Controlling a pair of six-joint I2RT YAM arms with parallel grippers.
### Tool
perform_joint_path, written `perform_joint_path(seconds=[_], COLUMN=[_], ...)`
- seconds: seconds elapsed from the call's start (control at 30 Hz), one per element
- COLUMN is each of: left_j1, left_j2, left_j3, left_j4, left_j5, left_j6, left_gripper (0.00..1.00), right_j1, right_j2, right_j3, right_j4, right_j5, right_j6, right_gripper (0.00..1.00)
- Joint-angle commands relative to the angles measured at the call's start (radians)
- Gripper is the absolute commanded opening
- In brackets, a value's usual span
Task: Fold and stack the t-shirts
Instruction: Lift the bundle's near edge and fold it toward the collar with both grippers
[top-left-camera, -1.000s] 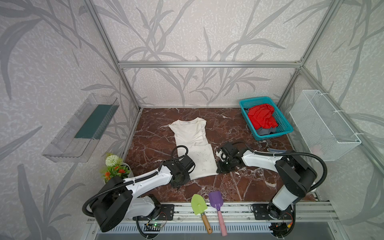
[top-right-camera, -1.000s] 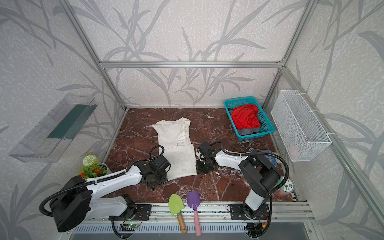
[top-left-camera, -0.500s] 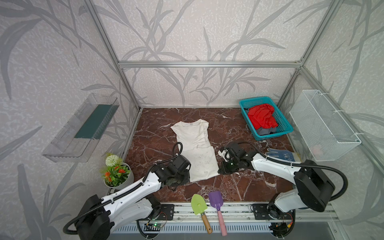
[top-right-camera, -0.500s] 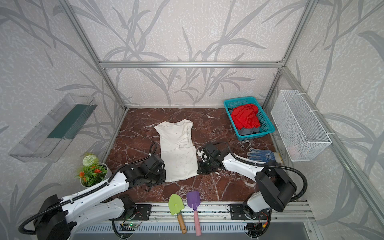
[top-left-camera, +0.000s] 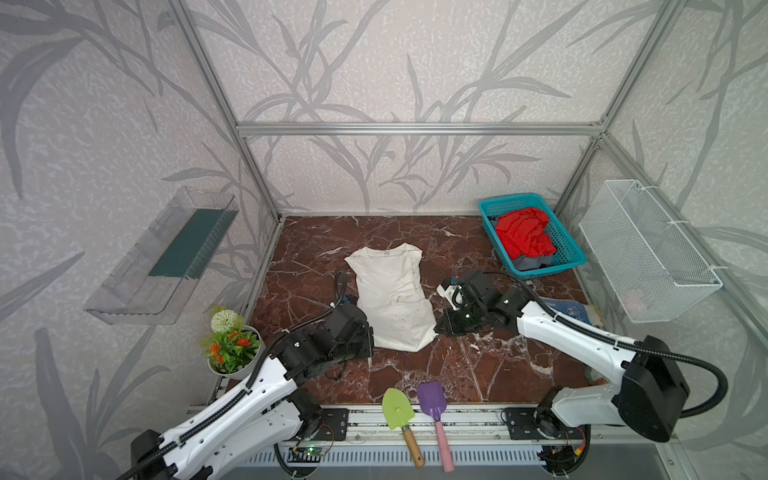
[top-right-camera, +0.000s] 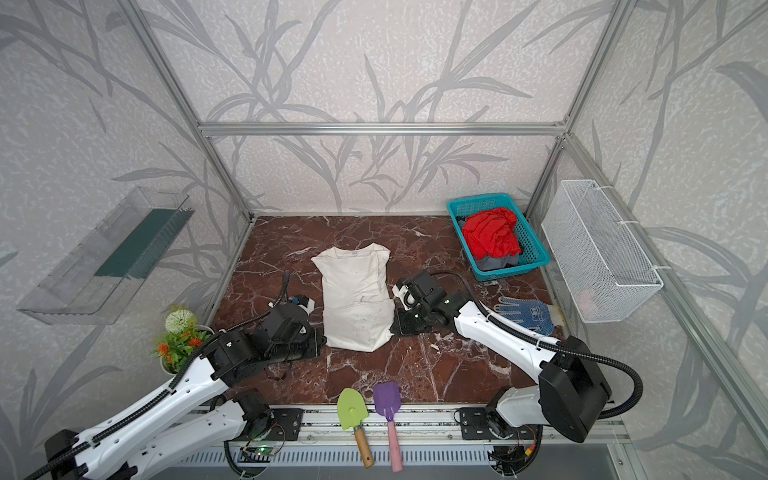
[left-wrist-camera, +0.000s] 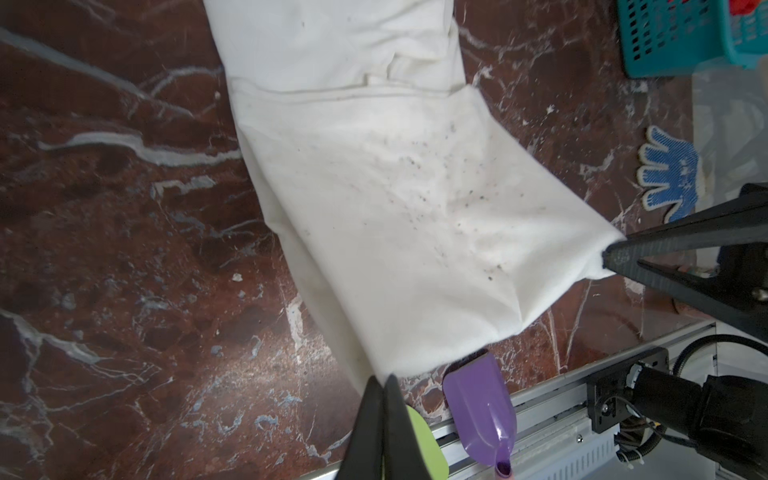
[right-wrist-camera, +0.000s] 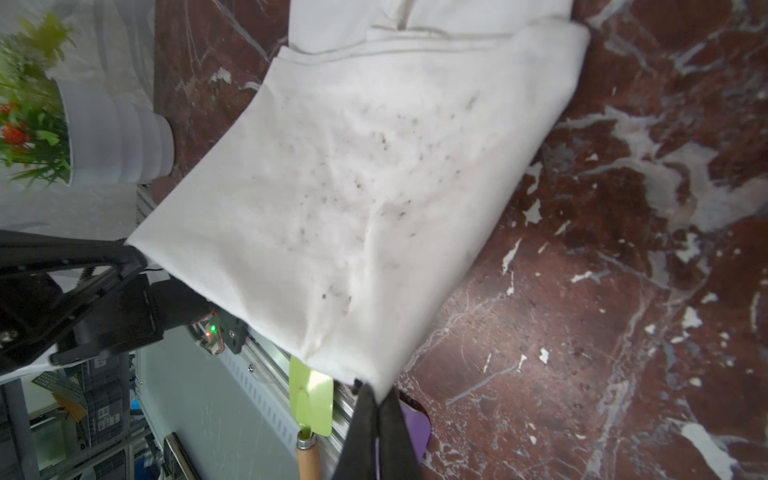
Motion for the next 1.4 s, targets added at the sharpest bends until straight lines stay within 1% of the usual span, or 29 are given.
perform_joint_path(seconds=[0.0,0.1,0.27,0.43,0.5,0.6,0.83,1.07,1.37], left_j1=[0.029,0.09,0.246,0.352,0.383,0.42,0.511,0.575,0.633], left_j2=[0.019,0.047,0.081,0.209,0.267,0.36,0.545,0.721,0.951], left_j3=[0.067,0.091,0.122,0.211,0.251,0.32,0.444,0.597,0.705], left_j4=[-0.052,-0.033,0.057,0.118,0.126,0.128,0.19,0.161,0.213], left_j5=[-0.117,-0.13,-0.067,-0.009,0.001,-0.008,0.073,0.141,0.2], left_j6=[0.034,0.043,0.086,0.169,0.177,0.205,0.244,0.274,0.273], left_gripper=[0.0,0.0,0.0,0.0,0.0,0.0,0.0,0.0,0.0], right_j1=[-0.028,-0.054,-0.098,-0.138,-0.149,-0.167,-0.207,-0.23,-0.261], right_j2=[0.045,0.089,0.174,0.281,0.319,0.392,0.519,0.646,0.867], right_j3=[0.095,0.183,0.309,0.421,0.466,0.531,0.685,0.856,1.07], right_j4=[-0.02,-0.037,-0.052,-0.027,-0.028,-0.028,-0.039,-0.074,-0.125], right_j5=[-0.007,-0.014,-0.02,-0.06,-0.063,-0.068,-0.085,-0.079,-0.072], right_j6=[-0.009,-0.037,-0.073,-0.084,-0.09,-0.096,-0.103,-0.111,-0.111], right_gripper=[0.0,0.0,0.0,0.0,0.0,0.0,0.0,0.0,0.0])
